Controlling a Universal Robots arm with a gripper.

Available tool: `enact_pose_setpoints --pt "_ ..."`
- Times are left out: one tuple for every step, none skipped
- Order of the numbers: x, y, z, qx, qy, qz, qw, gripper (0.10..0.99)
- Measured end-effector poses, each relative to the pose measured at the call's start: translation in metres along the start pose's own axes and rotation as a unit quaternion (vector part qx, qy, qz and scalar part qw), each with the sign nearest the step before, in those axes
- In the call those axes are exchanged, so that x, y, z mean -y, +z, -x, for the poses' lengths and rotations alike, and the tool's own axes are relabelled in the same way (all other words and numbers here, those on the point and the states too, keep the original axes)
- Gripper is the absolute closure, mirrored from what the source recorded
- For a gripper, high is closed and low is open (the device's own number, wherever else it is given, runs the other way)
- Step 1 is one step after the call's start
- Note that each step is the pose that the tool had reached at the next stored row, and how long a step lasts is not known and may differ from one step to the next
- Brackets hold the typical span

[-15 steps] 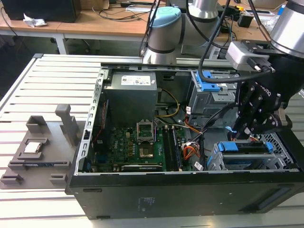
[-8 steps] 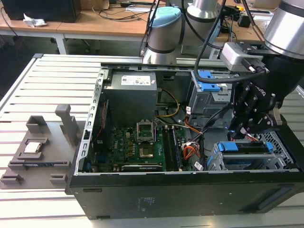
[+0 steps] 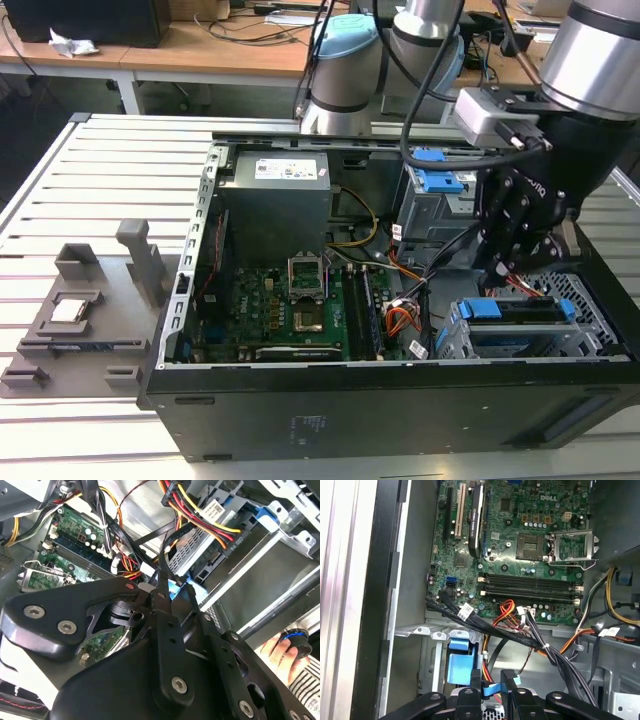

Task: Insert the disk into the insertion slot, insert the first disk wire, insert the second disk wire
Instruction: 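Insert the second disk wire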

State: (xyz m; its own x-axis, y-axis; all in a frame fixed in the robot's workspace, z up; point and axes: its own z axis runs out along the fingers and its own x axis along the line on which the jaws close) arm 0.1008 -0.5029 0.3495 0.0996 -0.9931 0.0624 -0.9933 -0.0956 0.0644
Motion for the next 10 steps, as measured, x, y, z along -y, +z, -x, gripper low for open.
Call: enact_pose_setpoints --pt "-0.0003 0.0007 0.0001 -0.0003 -0.004 -0.0002 1.0000 0.784" --pt "-0.0006 0.0016 0.0002 -0.0011 -0.009 -0.0005 1.0000 0.784" --pt "-0.0005 0.0023 0.0002 -0.0023 -0.014 -0.0007 0.9999 0.784" --pt "-0.0005 0.0040 0.0003 -0.0067 -0.022 -0.0008 0.9997 0.784" --pt "-0.0005 0.0047 0.0004 -0.0095 -0.023 -0.0005 0.9997 0.784" --pt "-0.0005 0.0046 0.0003 -0.0097 -0.023 -0.0005 0.9997 0.784" --pt "-0.0005 0.0046 0.0003 -0.0099 -0.023 -0.0005 0.9997 0.784" --pt "-0.0005 0.0046 0.0004 -0.0100 -0.023 -0.0004 0.9997 0.784" --pt "-0.0005 0.0046 0.0004 -0.0101 -0.023 -0.0004 0.9997 0.796" --pt "-0.0005 0.0046 0.0003 -0.0102 -0.023 -0.0004 0.9997 0.867"
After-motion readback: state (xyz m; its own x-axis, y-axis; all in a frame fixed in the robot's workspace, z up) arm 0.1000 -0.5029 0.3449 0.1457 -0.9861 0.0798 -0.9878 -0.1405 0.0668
